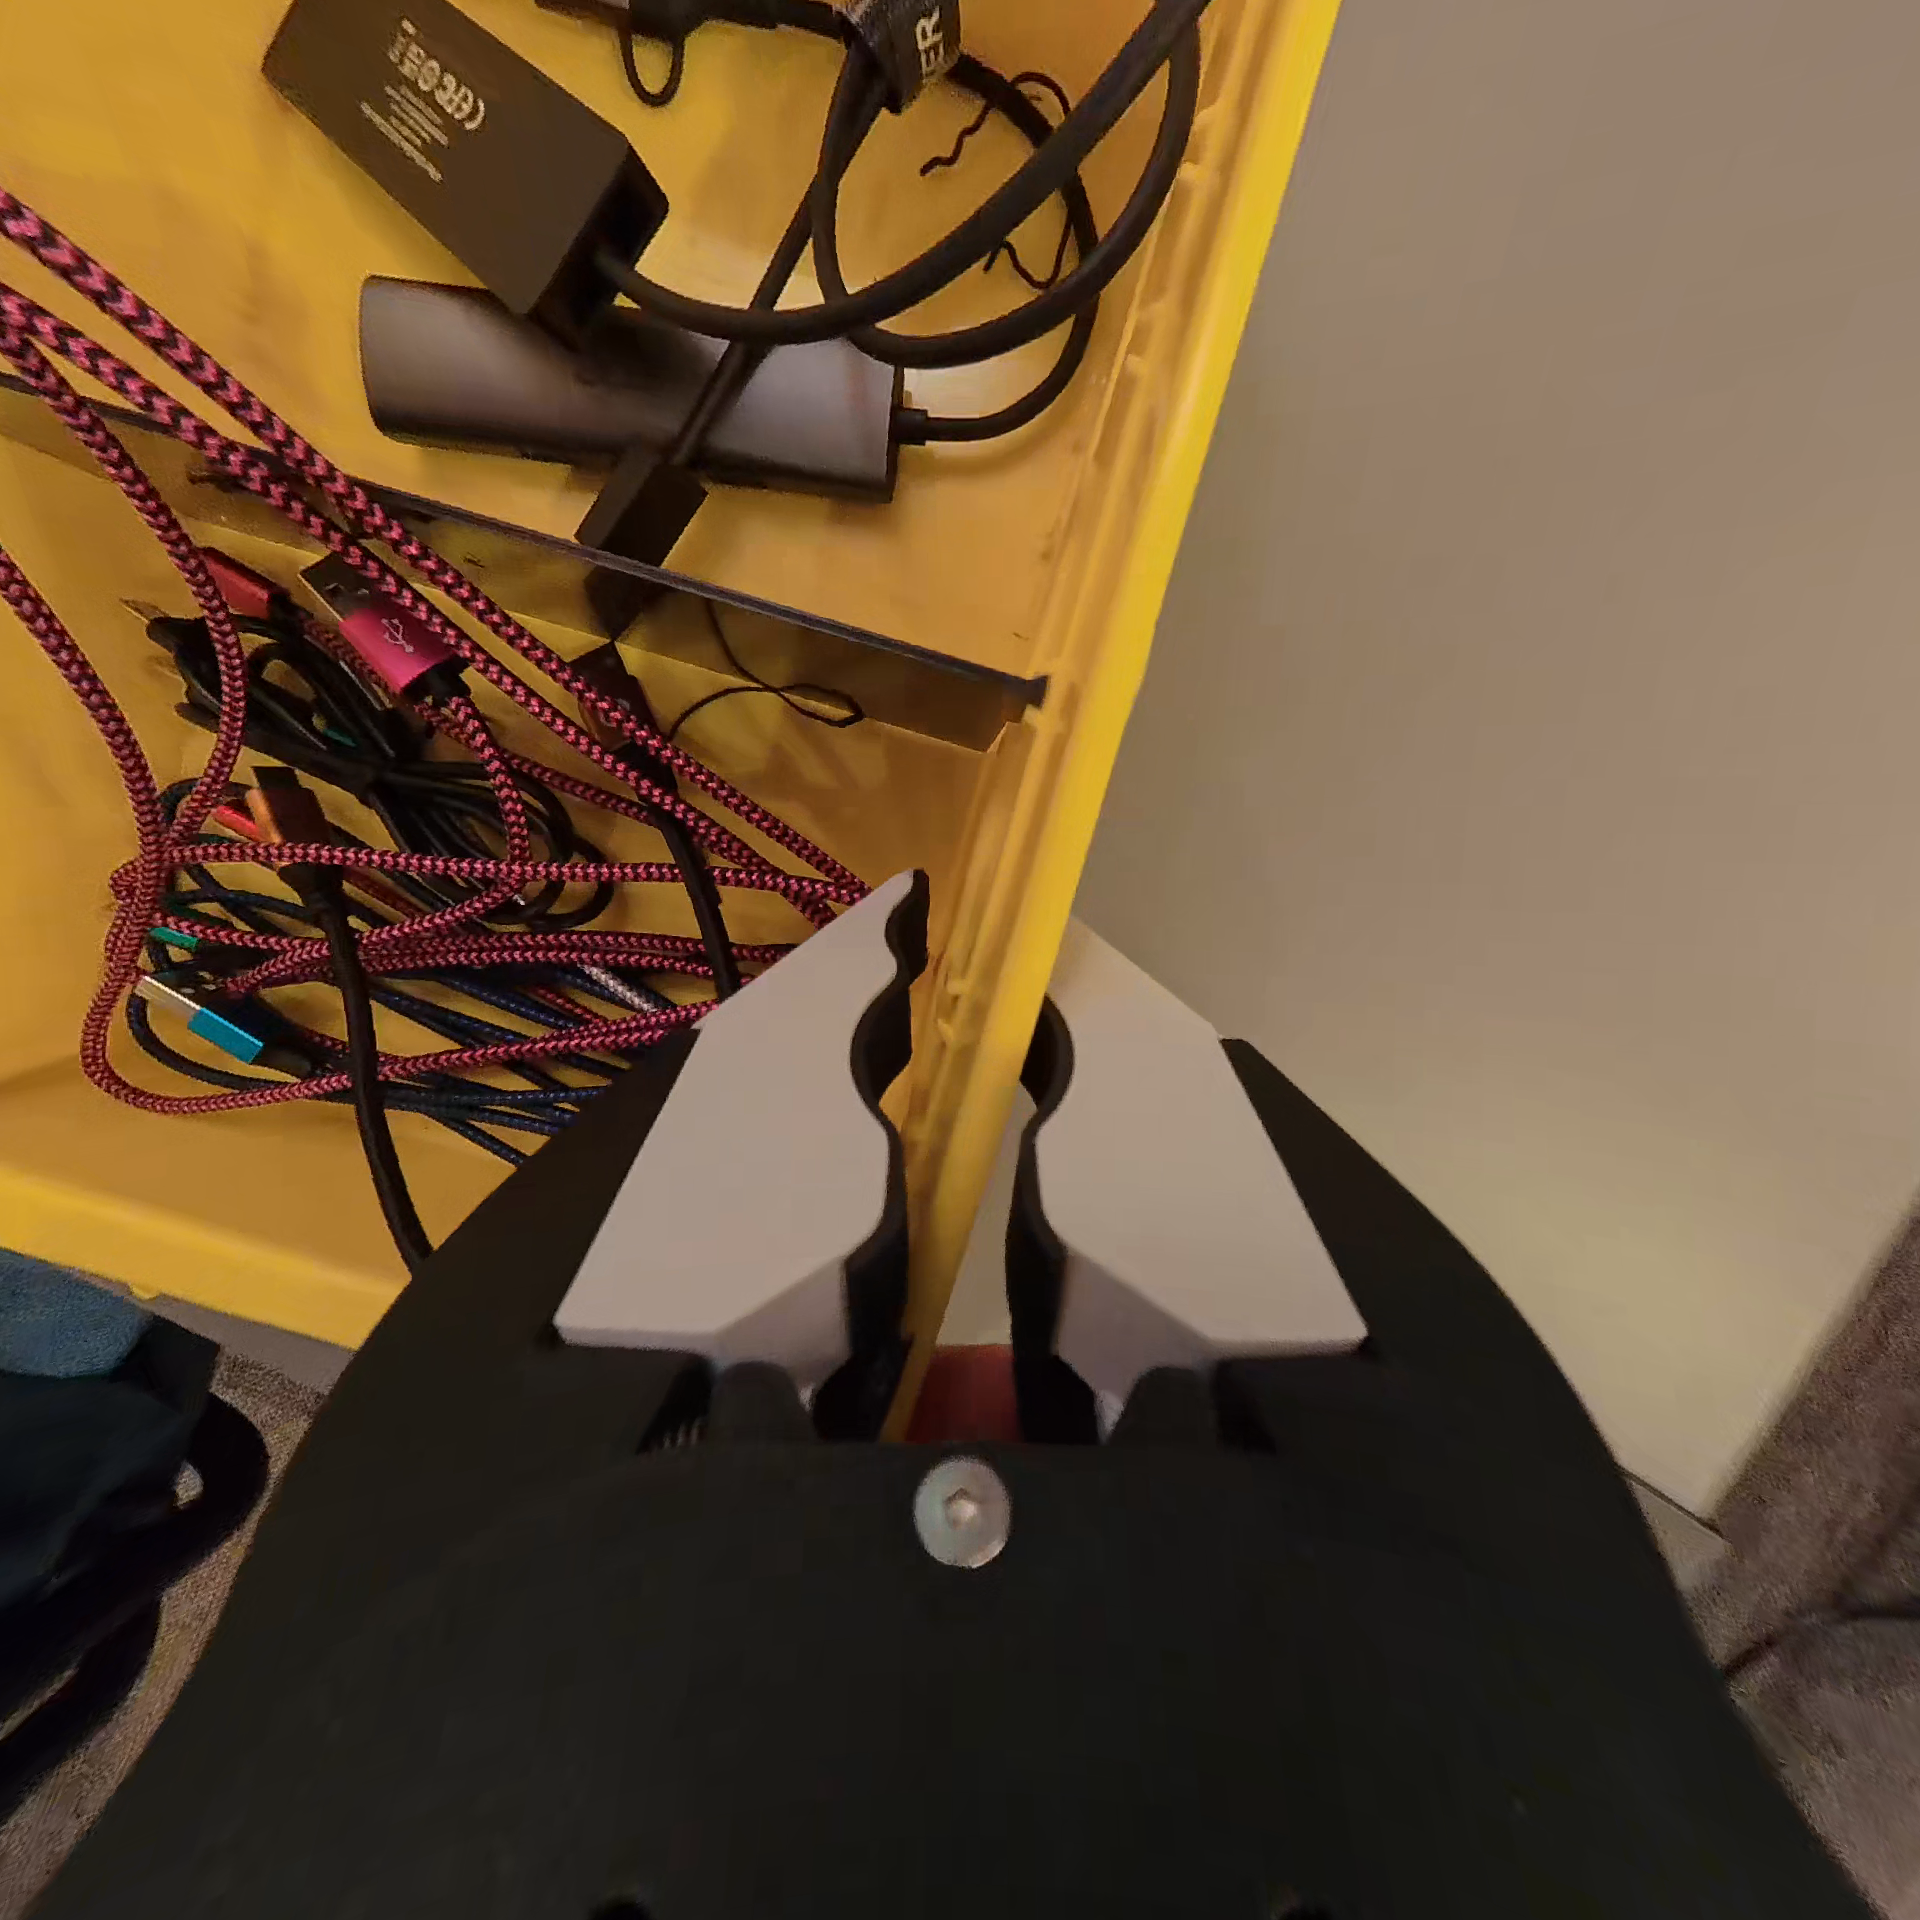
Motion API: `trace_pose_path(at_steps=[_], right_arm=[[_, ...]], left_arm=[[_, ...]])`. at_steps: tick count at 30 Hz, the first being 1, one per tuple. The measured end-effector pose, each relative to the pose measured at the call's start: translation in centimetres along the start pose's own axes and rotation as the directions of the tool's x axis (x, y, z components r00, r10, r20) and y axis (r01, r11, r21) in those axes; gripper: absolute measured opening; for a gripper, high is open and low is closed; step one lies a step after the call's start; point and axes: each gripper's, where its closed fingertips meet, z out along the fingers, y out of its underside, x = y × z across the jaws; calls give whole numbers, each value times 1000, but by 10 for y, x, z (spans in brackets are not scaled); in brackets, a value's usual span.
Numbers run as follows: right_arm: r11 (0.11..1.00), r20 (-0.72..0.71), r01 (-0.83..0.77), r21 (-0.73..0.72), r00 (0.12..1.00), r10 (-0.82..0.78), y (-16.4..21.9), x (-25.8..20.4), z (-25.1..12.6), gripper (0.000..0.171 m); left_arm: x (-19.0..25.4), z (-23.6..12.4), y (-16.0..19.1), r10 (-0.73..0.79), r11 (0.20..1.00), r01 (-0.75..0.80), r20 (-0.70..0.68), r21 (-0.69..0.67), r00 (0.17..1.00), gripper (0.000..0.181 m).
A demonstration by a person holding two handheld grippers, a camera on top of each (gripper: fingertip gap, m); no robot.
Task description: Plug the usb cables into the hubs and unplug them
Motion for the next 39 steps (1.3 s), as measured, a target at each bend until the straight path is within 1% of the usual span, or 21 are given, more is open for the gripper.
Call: trace_pose_path(at_steps=[4, 7, 12, 17, 19, 21, 23, 25, 26, 27, 28, 30, 31, 32, 34, 36, 38, 39], right_arm=[[997, 66, -8, 72, 998, 3, -32, -79, 18, 14], [993, 79, -8, 117, 997, -1, -63, -142, 35, 19], [969, 199, -92, 229, 979, 45, -123, -254, 63, 40], [952, 268, -97, 290, 963, 16, -172, -360, 88, 61], [942, 324, -134, 308, 946, 29, -189, -401, 95, 69], [939, 362, -135, 315, 932, 13, -205, -440, 102, 75], [941, 453, -154, 301, 891, 1, -217, -482, 107, 90], [936, 533, -186, 298, 846, -1, -228, -513, 105, 96], [935, 557, -188, 299, 831, -11, -230, -521, 101, 96], [925, 565, -198, 325, 825, -22, -234, -523, 95, 101], [909, 579, -218, 356, 815, -31, -238, -520, 84, 99], [885, 575, -214, 412, 815, -70, -240, -503, 58, 96], [870, 559, -210, 446, 825, -87, -239, -487, 44, 98], [848, 545, -214, 485, 832, -102, -237, -468, 26, 100], [805, 555, -240, 542, 822, -128, -229, -426, -15, 96], [730, 516, -268, 629, 846, -134, -216, -370, -63, 98], [680, 467, -253, 688, 872, -148, -192, -322, -110, 97], [671, 443, -220, 708, 879, -179, -176, -307, -132, 100]], left_arm=[[6, -21, 5, -30, 995, 29, 9, 100, 1000, 8], [9, -41, 7, -56, 981, 54, 6, 187, 998, 8], [12, -82, 10, -92, 946, 82, 16, 312, 996, 8], [16, -121, 14, -114, 906, 104, 1, 411, 993, 8], [20, -136, 16, -113, 892, 101, 2, 440, 994, 9], [30, -149, 14, -97, 882, 95, -19, 461, 995, 9], [44, -160, 8, -74, 873, 86, -44, 481, 996, 9], [58, -166, -2, -50, 866, 70, -52, 495, 997, 9], [66, -168, -7, -37, 866, 59, -55, 496, 998, 9], [75, -168, -14, -22, 866, 49, -59, 498, 998, 9], [85, -167, -22, -4, 866, 36, -65, 499, 998, 9], [113, -159, -42, 43, 867, 5, -86, 498, 995, 9], [129, -153, -55, 72, 865, -15, -94, 501, 993, 10], [147, -146, -69, 105, 865, -38, -105, 501, 989, 10], [185, -129, -101, 177, 863, -86, -137, 498, 975, 10], [226, -108, -135, 246, 858, -130, -176, 496, 953, 10], [270, -81, -169, 301, 864, -162, -232, 476, 925, 10], [292, -67, -186, 323, 868, -176, -258, 465, 911, 10]])
